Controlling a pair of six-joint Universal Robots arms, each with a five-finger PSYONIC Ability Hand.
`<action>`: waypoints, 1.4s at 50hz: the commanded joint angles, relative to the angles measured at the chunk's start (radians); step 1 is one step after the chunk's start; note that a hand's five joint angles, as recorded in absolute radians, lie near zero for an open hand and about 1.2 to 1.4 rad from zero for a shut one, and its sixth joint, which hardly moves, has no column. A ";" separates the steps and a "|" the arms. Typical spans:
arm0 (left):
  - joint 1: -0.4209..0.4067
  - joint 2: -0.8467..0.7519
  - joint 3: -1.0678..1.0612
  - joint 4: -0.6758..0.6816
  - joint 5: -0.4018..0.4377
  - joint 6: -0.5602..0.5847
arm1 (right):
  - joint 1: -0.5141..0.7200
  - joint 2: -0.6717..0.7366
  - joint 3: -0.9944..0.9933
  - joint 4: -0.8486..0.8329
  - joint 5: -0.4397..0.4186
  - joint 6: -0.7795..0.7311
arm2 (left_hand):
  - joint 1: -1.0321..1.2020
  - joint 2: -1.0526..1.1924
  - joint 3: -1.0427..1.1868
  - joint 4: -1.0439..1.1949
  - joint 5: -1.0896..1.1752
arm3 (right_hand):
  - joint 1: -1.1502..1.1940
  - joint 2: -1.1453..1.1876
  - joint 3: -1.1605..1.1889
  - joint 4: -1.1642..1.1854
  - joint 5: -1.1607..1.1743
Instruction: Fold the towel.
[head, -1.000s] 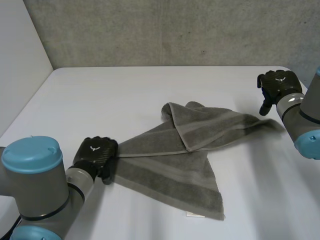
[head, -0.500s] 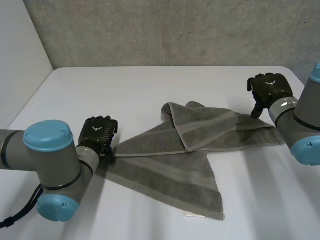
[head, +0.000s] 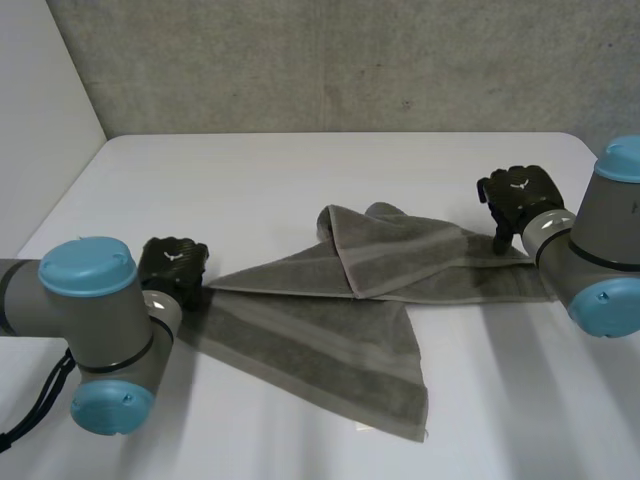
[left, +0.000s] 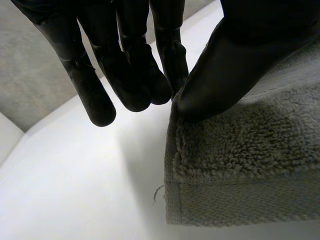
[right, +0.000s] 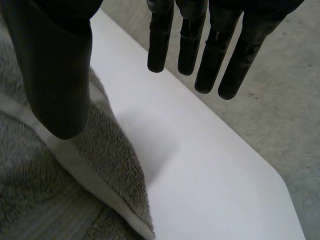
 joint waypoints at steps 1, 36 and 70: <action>0.002 0.031 -0.025 0.029 -0.013 -0.002 | 0.000 0.025 0.000 0.001 -0.024 -0.052 | 0.125 0.048 0.054 0.043 0.113 | -0.010 -0.032 -0.016 -0.018 0.008; 0.002 0.108 -0.096 0.052 -0.011 -0.002 | 0.018 0.171 -0.020 -0.078 -0.109 0.015 | 0.125 0.048 0.054 0.043 0.113 | 0.899 0.877 0.893 0.891 0.918; 0.101 0.589 -0.171 0.079 0.055 -0.249 | -0.080 -0.035 -0.389 0.850 -0.521 0.167 | 0.125 0.048 0.054 0.043 0.113 | 0.899 0.877 0.893 0.891 0.918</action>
